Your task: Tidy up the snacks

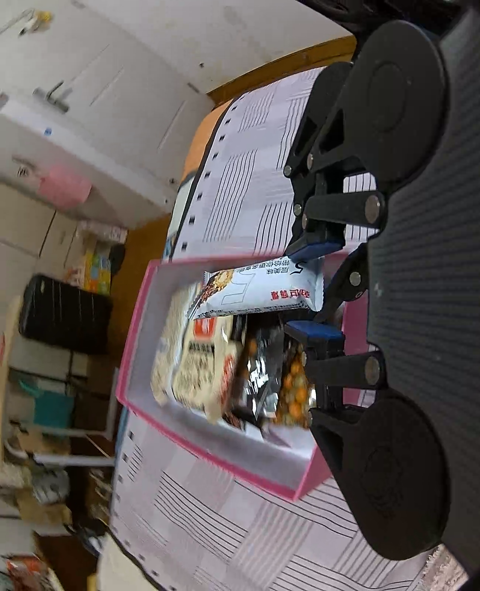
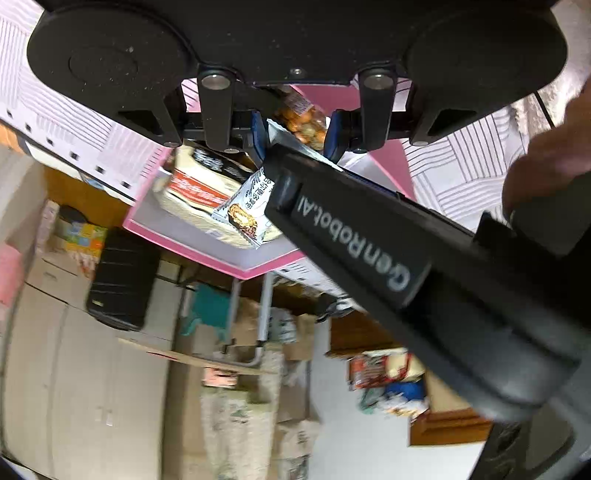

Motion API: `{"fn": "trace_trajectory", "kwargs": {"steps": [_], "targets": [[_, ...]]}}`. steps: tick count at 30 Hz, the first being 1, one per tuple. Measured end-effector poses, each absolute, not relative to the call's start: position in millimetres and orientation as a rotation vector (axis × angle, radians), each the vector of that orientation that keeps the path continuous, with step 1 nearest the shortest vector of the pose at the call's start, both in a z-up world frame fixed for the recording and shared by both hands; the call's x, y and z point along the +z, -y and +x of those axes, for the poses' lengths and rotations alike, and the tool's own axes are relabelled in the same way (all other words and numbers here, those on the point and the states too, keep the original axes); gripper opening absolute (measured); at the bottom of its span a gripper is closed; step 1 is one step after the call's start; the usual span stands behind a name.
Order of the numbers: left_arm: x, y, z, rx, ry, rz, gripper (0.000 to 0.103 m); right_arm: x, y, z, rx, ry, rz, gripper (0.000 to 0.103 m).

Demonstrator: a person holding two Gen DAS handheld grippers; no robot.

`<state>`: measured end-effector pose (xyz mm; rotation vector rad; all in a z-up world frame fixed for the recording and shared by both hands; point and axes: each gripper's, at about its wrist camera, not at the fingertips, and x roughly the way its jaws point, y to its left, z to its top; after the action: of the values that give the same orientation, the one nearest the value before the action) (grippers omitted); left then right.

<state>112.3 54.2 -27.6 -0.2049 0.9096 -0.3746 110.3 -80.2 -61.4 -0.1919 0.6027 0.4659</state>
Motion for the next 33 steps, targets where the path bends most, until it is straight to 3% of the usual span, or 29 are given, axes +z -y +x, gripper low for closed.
{"fn": "trace_trajectory", "kwargs": {"steps": [5,7,9,10,18,33], "targets": [[-45,-79,127,-0.338,-0.950,-0.272,0.035,-65,71,125,0.525,-0.659,-0.168,0.040],[-53,-84,133,-0.323,-0.962,-0.294,0.040,-64,71,125,0.496,-0.667,-0.156,0.051],[-62,-87,140,-0.306,-0.977,-0.322,0.060,-67,77,129,0.464,-0.684,-0.130,0.058],[-67,-89,143,-0.303,-0.986,-0.338,0.062,-67,75,130,0.465,-0.689,-0.117,0.058],[-66,-86,140,-0.281,-0.982,-0.305,0.062,-54,91,97,0.419,-0.646,-0.097,0.060],[7,-62,60,-0.315,-0.823,-0.063,0.062,11,156,21,0.185,-0.603,-0.008,0.070]]}}
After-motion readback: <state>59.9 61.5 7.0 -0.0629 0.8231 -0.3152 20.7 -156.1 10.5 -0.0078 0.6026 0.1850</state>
